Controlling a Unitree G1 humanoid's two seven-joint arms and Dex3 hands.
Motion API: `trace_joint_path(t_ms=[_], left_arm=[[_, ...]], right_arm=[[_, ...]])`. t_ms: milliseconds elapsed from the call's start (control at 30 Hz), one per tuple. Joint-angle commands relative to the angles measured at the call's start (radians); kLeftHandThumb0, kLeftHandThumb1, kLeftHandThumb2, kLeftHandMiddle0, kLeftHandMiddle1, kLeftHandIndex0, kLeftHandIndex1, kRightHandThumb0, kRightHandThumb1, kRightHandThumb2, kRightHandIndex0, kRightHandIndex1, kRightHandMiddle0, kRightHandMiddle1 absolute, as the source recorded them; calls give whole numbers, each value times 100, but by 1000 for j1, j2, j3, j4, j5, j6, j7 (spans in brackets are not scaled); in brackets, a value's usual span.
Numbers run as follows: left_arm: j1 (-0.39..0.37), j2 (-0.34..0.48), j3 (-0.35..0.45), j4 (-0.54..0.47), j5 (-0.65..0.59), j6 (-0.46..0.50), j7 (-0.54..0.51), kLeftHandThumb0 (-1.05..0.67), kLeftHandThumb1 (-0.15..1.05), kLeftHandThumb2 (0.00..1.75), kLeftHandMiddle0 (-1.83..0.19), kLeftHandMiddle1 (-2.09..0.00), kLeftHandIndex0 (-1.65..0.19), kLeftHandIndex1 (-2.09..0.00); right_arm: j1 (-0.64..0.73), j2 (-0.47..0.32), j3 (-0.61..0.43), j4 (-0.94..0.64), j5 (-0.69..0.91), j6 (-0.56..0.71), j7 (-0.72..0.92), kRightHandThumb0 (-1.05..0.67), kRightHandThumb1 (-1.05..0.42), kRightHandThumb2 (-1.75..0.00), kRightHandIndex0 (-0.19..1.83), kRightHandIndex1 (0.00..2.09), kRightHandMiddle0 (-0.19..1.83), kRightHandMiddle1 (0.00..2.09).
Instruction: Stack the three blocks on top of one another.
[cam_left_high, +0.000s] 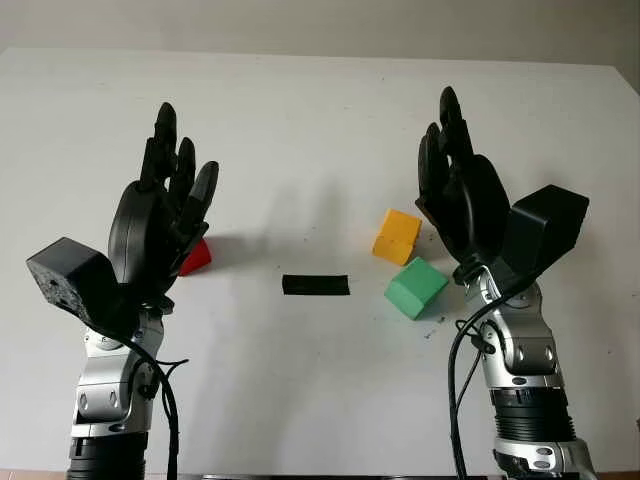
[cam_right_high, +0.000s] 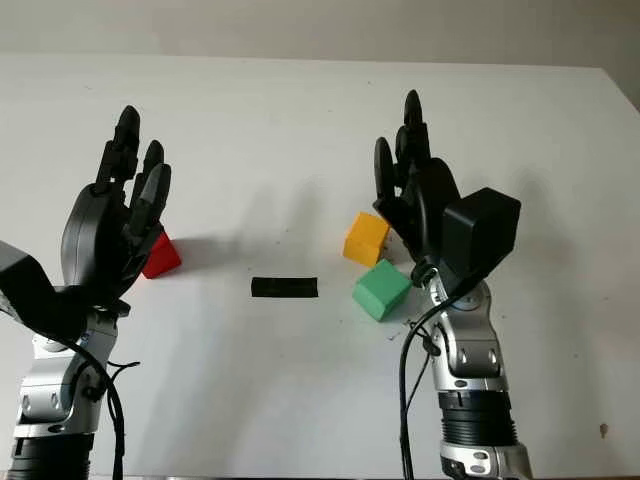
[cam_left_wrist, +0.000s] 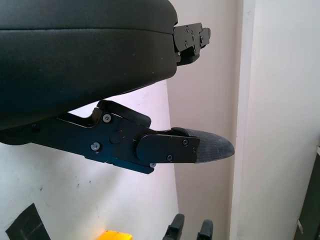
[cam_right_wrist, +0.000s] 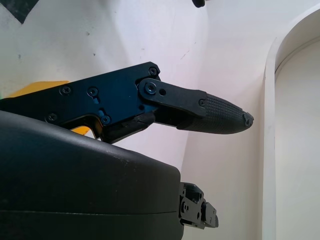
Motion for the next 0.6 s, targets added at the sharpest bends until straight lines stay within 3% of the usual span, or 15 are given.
trace_joint_path(t_ms=[0, 333, 433, 567], left_arm=[[23, -1, -4, -19, -1, 4, -1, -62, 105, 33, 13, -5, 13, -5], [11, -6, 1, 2, -24, 18, -10, -60, 105, 30, 12, -6, 14, -5], [11, 21, 2, -11, 4, -8, -18, -62, 105, 34, 13, -5, 14, -5], [-6, 71, 36, -52, 52, -15, 15, -57, 105, 27, -2, -9, 5, -9]], right_arm=[[13, 2, -2, -26, 8, -7, 0, -72, -105, -66, -19, 0, -19, 0], [15, 10, -2, -17, 19, 0, -4, -72, -105, -65, -19, 0, -19, 0], [10, 8, -3, -14, 21, 1, -3, -73, -105, -65, -19, 0, -19, 0], [-3, 2, -4, 1, 20, -9, 3, -72, -105, -65, -19, 0, -19, 0]])
